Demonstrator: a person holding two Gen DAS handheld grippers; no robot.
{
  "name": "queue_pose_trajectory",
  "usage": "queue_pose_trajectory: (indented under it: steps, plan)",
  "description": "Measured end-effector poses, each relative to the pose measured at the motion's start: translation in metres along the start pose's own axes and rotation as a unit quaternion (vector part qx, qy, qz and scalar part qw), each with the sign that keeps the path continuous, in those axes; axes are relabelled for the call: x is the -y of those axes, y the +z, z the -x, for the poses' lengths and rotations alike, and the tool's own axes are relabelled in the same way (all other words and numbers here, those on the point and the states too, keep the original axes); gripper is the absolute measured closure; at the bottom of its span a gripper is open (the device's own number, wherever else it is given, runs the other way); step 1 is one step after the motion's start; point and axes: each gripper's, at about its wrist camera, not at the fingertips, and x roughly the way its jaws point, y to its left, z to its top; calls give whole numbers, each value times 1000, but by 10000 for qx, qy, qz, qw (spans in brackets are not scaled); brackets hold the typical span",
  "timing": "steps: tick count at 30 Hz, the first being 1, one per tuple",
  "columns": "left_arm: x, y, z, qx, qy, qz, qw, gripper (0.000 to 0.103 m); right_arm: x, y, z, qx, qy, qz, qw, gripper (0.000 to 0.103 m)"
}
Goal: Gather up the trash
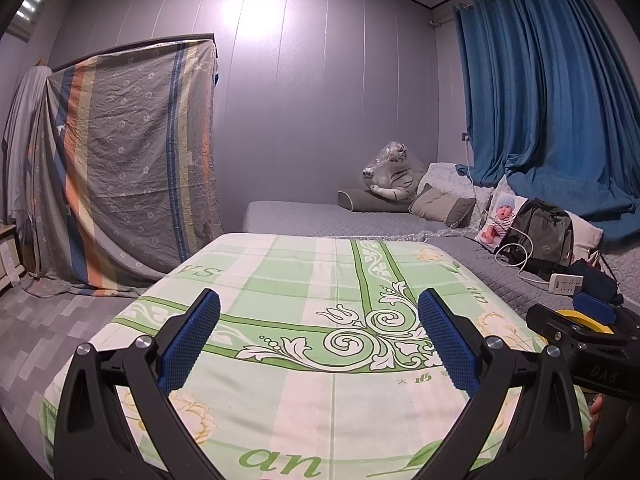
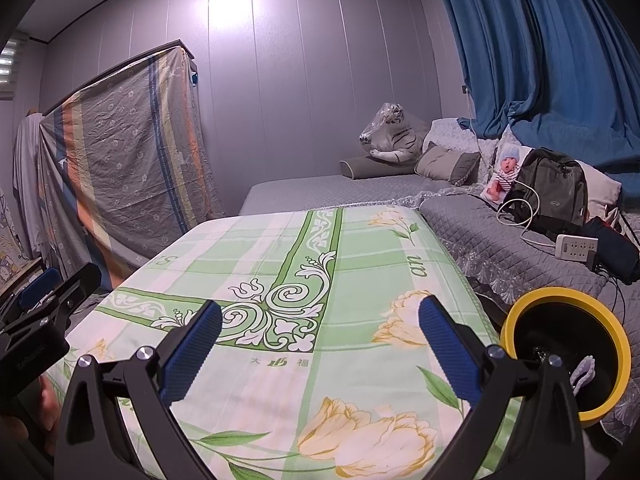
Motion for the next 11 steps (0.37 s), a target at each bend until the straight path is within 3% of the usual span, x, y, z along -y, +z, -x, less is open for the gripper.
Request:
queue_pose_trajectory:
  steps: [11]
  plan:
    - [1, 0, -3, -158, 38, 75, 9998, 8, 0, -1, -2, -32, 10, -33, 10000, 8]
